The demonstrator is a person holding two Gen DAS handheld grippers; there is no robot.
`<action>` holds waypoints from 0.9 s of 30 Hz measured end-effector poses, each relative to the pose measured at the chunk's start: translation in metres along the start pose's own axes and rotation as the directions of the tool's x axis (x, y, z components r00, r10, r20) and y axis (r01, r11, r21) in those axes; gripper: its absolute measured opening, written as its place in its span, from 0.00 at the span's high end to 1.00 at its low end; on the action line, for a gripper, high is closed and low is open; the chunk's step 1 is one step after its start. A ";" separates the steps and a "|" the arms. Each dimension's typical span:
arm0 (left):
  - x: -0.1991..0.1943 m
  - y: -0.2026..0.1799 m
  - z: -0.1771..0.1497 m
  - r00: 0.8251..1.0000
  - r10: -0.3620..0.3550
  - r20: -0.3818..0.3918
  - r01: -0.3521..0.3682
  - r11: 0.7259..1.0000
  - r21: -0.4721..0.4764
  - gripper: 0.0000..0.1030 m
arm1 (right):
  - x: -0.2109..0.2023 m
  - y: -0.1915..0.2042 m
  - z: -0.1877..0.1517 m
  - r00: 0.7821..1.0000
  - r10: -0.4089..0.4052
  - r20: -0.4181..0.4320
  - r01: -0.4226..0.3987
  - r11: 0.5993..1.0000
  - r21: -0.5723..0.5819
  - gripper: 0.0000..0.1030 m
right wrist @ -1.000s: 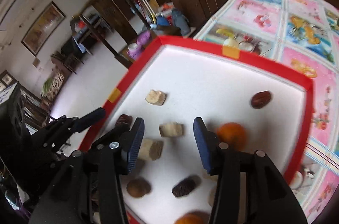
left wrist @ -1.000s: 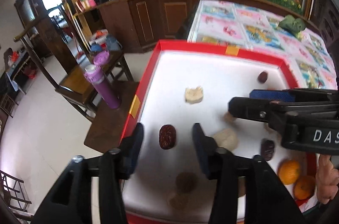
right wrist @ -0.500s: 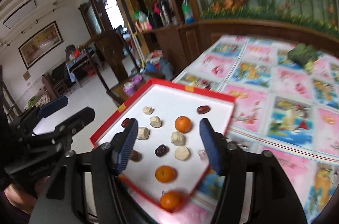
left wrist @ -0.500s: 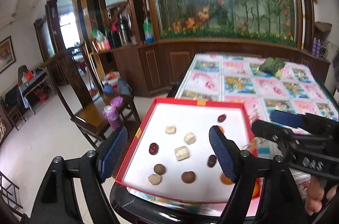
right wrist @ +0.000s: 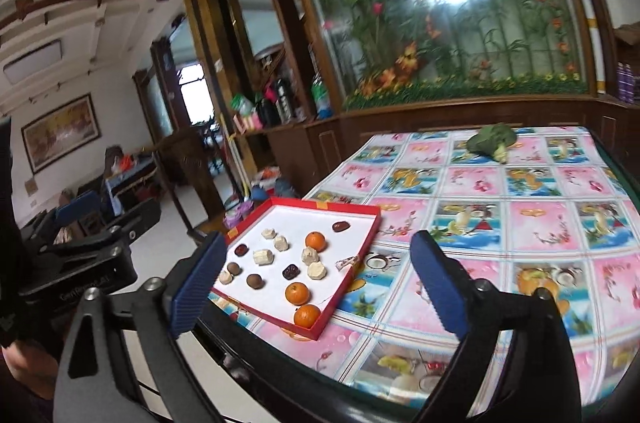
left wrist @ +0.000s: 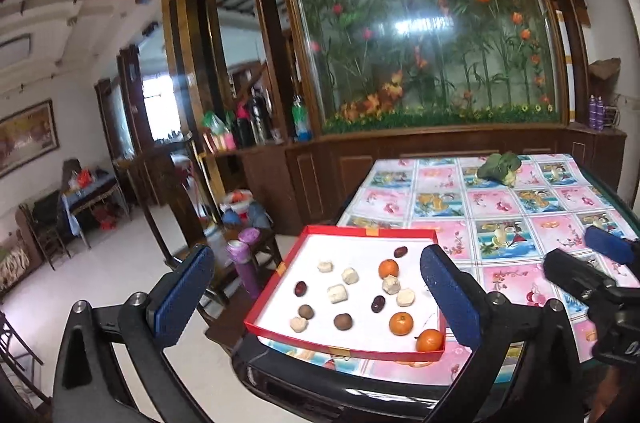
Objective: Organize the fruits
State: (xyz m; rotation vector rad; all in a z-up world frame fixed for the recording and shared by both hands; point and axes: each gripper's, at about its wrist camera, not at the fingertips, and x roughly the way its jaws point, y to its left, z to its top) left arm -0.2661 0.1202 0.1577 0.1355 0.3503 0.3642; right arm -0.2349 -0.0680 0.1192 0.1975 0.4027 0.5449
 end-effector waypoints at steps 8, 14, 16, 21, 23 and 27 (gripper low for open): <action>-0.026 0.010 -0.003 0.999 -0.028 0.028 0.030 0.998 -0.048 0.00 | -0.048 0.022 -0.002 0.988 -0.087 0.126 0.092 0.995 -0.028 0.00; -0.027 0.016 -0.004 1.000 -0.024 0.021 0.025 0.998 -0.060 0.00 | -0.055 0.037 -0.004 0.981 -0.092 0.173 0.104 0.992 -0.064 0.00; -0.028 0.020 -0.006 1.000 -0.016 0.020 0.017 0.997 -0.075 0.00 | -0.053 0.038 -0.007 0.981 -0.089 0.174 0.101 0.993 -0.062 0.00; -0.034 0.028 -0.014 1.000 -0.026 0.013 0.027 0.994 -0.105 0.00 | -0.045 0.044 -0.016 0.987 -0.078 0.141 0.089 0.993 -0.072 0.00; -0.036 0.031 -0.019 0.999 -0.033 0.029 0.036 0.994 -0.107 0.00 | -0.042 0.049 -0.019 0.989 -0.073 0.131 0.085 0.993 -0.087 0.00; -0.037 0.033 -0.022 0.999 -0.041 0.034 0.045 0.993 -0.106 0.00 | -0.038 0.057 -0.023 0.991 -0.064 0.119 0.078 0.990 -0.114 0.00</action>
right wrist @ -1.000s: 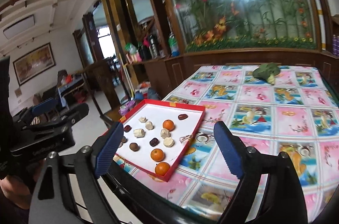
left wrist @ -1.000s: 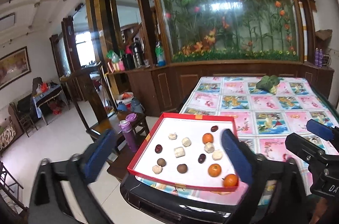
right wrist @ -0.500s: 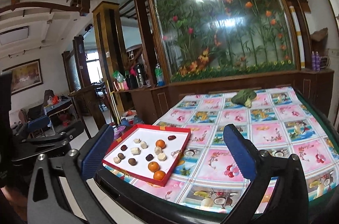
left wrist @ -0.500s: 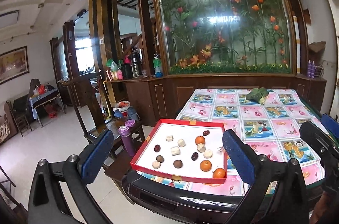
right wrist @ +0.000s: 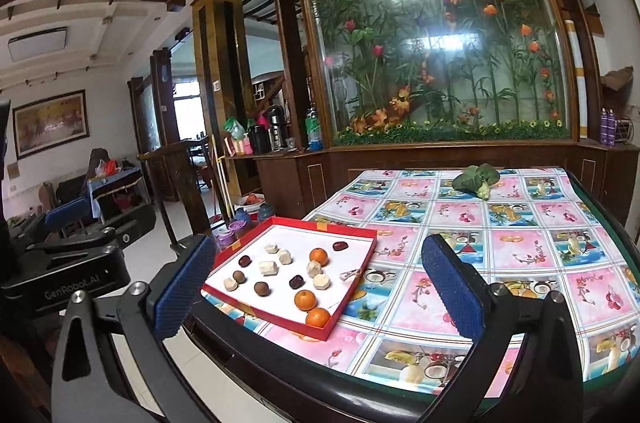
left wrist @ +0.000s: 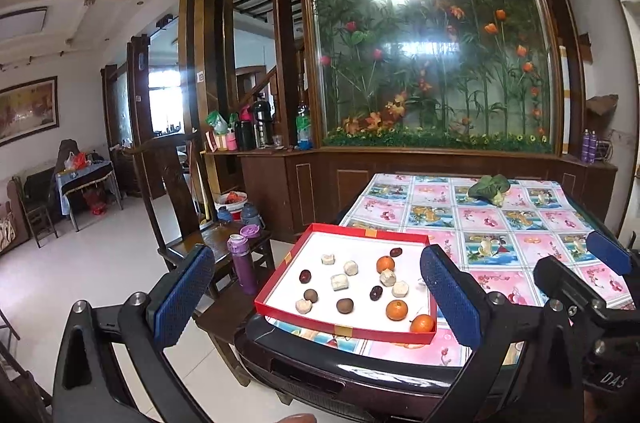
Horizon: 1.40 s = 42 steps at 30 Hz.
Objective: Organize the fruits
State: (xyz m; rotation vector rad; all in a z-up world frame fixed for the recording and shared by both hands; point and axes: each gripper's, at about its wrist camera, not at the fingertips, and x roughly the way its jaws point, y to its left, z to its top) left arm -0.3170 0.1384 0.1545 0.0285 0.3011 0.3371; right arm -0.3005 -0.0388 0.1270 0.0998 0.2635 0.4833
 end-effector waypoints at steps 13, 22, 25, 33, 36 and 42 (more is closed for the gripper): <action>0.002 0.003 -0.002 1.000 -0.004 -0.016 0.004 1.000 -0.010 0.00 | -0.002 0.012 -0.002 1.000 -0.005 0.012 0.005 0.999 -0.032 0.00; 0.007 0.010 -0.006 0.999 -0.020 -0.047 0.019 0.999 -0.028 0.00 | -0.002 0.011 -0.001 1.000 -0.011 0.008 0.011 0.999 -0.030 0.00; 0.007 0.012 -0.006 0.998 -0.026 -0.052 0.024 0.999 -0.033 0.00 | -0.003 0.009 -0.001 1.000 -0.014 0.004 0.015 1.000 -0.021 0.00; 0.008 0.016 -0.008 0.997 -0.032 -0.068 0.027 0.998 -0.064 0.00 | -0.003 0.010 0.000 1.000 -0.019 -0.003 0.019 1.000 -0.019 0.00; 0.010 0.019 -0.008 0.996 -0.034 -0.076 0.029 0.997 -0.076 0.00 | -0.002 0.011 -0.001 1.000 -0.016 -0.004 0.016 1.000 -0.017 0.00; 0.012 0.023 -0.008 0.995 -0.032 -0.095 0.023 0.995 -0.097 0.00 | 0.000 0.013 -0.002 1.000 -0.017 -0.003 0.017 1.000 -0.026 0.00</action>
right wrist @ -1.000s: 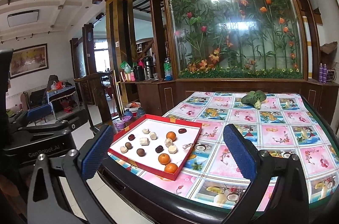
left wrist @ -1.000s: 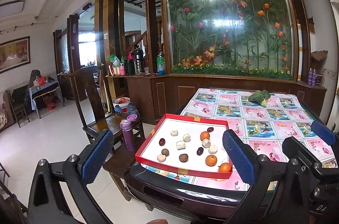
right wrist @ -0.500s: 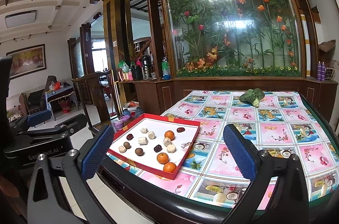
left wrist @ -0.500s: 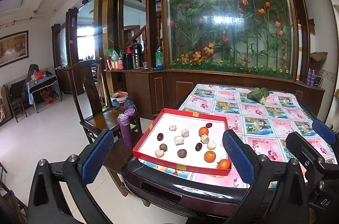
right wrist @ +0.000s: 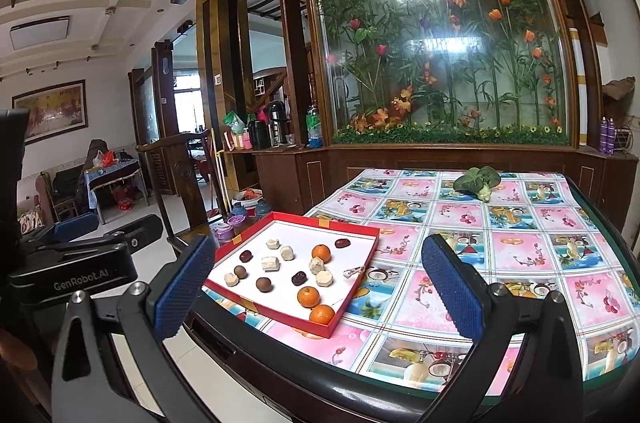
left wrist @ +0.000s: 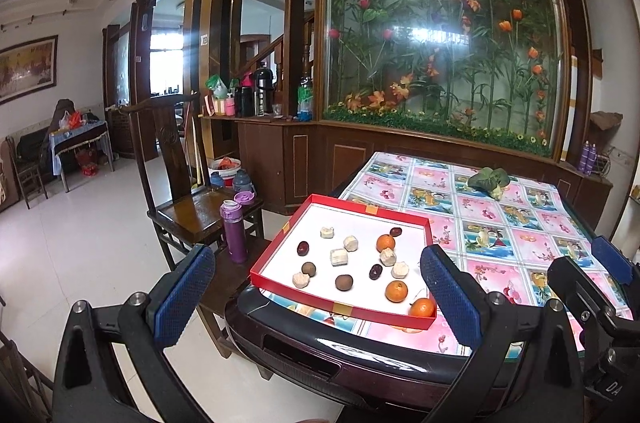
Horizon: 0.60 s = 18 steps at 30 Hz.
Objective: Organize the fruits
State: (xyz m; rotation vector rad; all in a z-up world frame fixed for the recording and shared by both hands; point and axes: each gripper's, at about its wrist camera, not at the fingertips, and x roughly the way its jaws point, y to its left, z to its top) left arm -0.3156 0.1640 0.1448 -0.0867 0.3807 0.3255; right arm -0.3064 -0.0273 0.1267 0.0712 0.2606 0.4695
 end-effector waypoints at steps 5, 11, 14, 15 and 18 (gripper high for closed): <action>-0.001 0.002 0.000 1.000 0.021 0.006 -0.021 1.000 -0.002 0.00 | 0.001 0.002 -0.001 1.000 0.004 -0.001 -0.004 1.000 -0.003 0.00; -0.001 0.004 0.000 0.999 0.037 0.014 -0.037 0.999 -0.001 0.00 | 0.000 0.004 0.001 1.000 0.014 0.011 -0.014 1.000 -0.003 0.00; -0.002 0.004 0.000 0.999 0.045 0.017 -0.045 0.999 0.002 0.00 | -0.002 0.004 0.002 1.000 0.018 0.016 -0.017 1.000 -0.005 0.00; -0.002 0.004 0.000 0.999 0.047 0.017 -0.047 0.999 0.002 0.00 | -0.002 0.004 0.002 1.000 0.018 0.016 -0.018 1.000 -0.006 0.00; -0.001 0.005 0.000 0.999 0.050 0.013 -0.050 0.999 0.002 0.00 | -0.002 0.005 0.003 1.000 0.021 0.016 -0.021 1.000 -0.009 0.00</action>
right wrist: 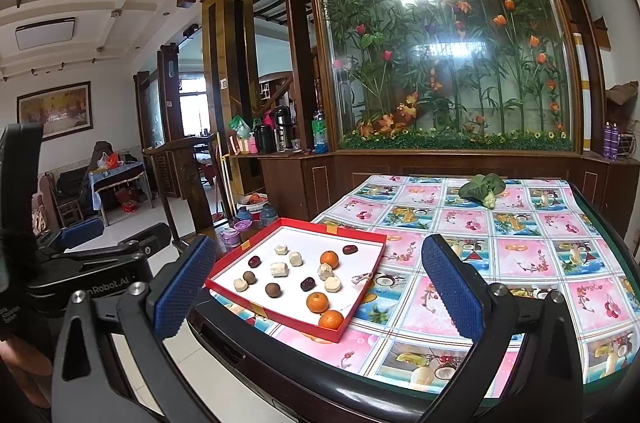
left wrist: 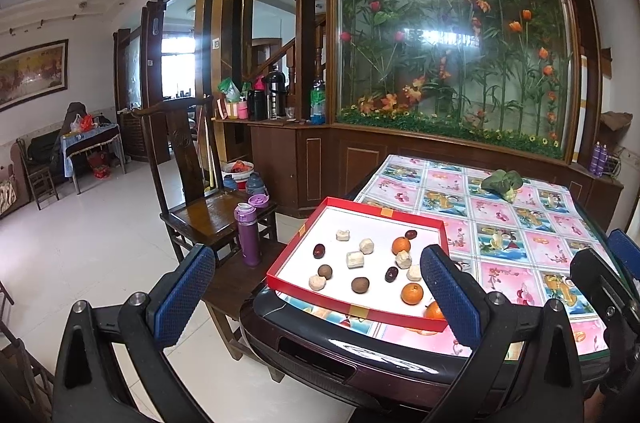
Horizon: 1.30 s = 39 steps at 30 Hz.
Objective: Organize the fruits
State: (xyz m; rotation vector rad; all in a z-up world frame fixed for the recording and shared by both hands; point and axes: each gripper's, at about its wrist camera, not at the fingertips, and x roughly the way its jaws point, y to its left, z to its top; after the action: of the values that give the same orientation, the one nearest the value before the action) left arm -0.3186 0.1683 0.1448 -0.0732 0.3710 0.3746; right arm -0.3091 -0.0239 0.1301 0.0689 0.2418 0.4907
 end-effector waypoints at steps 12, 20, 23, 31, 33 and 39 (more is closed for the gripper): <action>-0.003 0.002 -0.001 1.000 0.011 0.018 -0.011 1.000 0.005 0.00 | 0.000 0.001 0.000 1.000 0.001 -0.002 -0.001 1.000 0.001 0.00; -0.003 0.003 -0.001 1.000 0.009 0.015 -0.009 1.000 0.002 0.00 | 0.001 0.003 -0.002 1.000 -0.002 -0.003 0.002 1.000 -0.003 0.00; -0.003 0.003 -0.001 1.000 0.011 0.016 -0.011 1.000 0.004 0.00 | 0.001 0.004 -0.004 1.000 -0.003 -0.005 0.003 1.000 -0.005 0.00; -0.003 0.004 -0.002 1.000 0.013 0.014 -0.013 1.000 0.003 0.00 | 0.003 0.006 -0.008 1.000 -0.002 -0.008 0.002 1.000 -0.001 0.00; -0.003 0.005 -0.003 1.000 0.012 0.013 -0.012 1.000 0.004 0.00 | 0.003 0.007 -0.008 1.000 -0.002 -0.010 0.002 1.000 -0.004 0.00; -0.003 0.005 -0.004 1.000 0.011 0.013 -0.011 1.000 0.008 0.00 | 0.004 0.008 -0.010 1.000 -0.003 -0.013 0.003 1.000 -0.010 0.00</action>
State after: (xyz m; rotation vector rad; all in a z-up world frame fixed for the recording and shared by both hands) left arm -0.3246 0.1711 0.1422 -0.0610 0.3605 0.3842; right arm -0.3118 -0.0153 0.1208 0.0559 0.2520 0.4895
